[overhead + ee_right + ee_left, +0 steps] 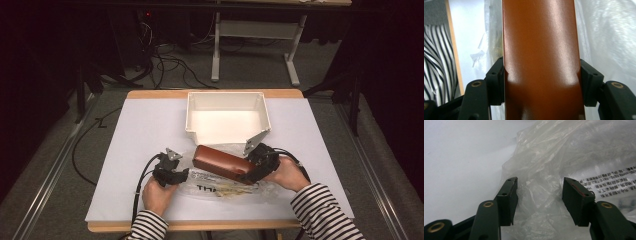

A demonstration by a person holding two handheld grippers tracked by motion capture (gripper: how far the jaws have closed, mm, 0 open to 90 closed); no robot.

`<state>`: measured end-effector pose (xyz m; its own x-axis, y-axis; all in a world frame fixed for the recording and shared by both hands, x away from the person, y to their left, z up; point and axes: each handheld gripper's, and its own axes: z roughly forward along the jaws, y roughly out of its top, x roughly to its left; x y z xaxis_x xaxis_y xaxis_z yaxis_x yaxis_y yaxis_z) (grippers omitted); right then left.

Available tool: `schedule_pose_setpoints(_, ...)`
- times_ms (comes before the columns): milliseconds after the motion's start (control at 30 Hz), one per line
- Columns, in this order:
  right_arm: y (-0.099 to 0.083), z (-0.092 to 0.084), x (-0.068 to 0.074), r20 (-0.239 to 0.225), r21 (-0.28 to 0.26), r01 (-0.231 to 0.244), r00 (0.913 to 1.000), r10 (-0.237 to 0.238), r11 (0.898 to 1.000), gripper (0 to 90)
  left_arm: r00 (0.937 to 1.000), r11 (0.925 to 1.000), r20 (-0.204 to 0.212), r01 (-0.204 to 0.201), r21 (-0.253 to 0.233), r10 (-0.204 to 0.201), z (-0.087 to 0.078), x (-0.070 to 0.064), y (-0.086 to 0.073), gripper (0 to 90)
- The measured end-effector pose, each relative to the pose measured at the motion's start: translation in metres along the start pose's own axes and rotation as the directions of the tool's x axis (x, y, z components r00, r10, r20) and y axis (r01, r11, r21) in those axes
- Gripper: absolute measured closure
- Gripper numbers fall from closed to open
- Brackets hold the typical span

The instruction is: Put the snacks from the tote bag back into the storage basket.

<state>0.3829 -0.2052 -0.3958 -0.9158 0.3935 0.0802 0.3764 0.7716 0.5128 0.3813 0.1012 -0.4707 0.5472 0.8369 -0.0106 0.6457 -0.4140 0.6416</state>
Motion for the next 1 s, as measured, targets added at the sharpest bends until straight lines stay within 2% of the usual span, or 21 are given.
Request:
schedule_pose_setpoints(100,-0.002,-0.007,0.001,-0.001,-0.02,-0.019,0.9998,0.019,1.0,37.5,1.0,1.0,0.0,-0.005,0.0,0.005,0.0,0.0,0.0,46.5)
schedule_pose_setpoints(267,-0.005,-0.012,0.001,0.007,-0.037,-0.025,0.9997,0.025,0.999,37.5,1.0,1.0,-0.003,-0.009,0.002,0.009,0.0,-0.001,0.0,46.2)
schedule_pose_setpoints(367,-0.004,-0.014,0.001,0.011,-0.029,-0.02,0.9997,0.021,0.999,37.5,0.9998,0.9998,-0.005,-0.018,-0.004,0.018,0.0,-0.001,-0.001,46.4)
schedule_pose_setpoints(667,-0.004,-0.024,-0.002,0.023,-0.031,-0.033,0.9992,0.034,0.999,37.4,0.9999,0.9992,-0.002,-0.015,-0.037,0.015,0.0,-0.001,-0.006,46.5)
schedule_pose_setpoints(933,-0.002,-0.037,-0.004,0.037,-0.055,-0.043,0.9983,0.045,0.998,37.5,0.9998,0.9979,0.0,-0.019,-0.062,0.019,0.0,0.0,-0.01,46.6)
schedule_pose_setpoints(1000,-0.001,-0.039,-0.005,0.041,-0.054,-0.057,0.9974,0.059,0.997,37.5,0.9998,0.9969,0.002,-0.018,-0.077,0.018,0.0,0.0,-0.012,46.7)
